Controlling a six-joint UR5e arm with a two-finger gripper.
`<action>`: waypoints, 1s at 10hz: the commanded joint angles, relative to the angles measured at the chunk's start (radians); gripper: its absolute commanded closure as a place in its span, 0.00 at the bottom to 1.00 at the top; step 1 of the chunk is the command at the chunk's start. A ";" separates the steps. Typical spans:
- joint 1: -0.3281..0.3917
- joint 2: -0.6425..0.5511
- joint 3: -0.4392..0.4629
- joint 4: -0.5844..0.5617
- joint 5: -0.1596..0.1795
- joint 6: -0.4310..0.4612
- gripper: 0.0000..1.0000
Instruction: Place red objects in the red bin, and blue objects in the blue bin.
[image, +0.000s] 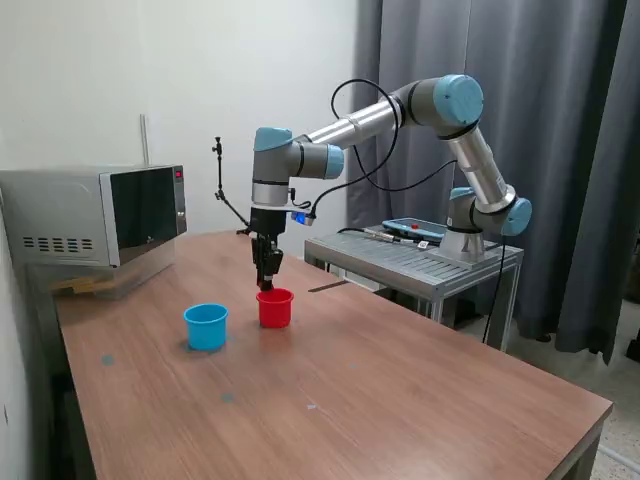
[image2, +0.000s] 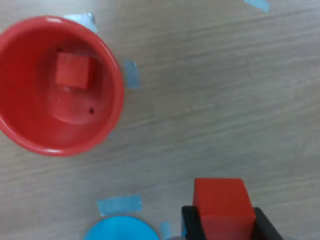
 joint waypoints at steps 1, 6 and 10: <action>-0.005 -0.047 0.058 0.016 -0.001 0.001 1.00; -0.050 -0.095 0.169 0.020 0.004 0.029 1.00; -0.098 -0.095 0.177 0.018 0.002 0.029 1.00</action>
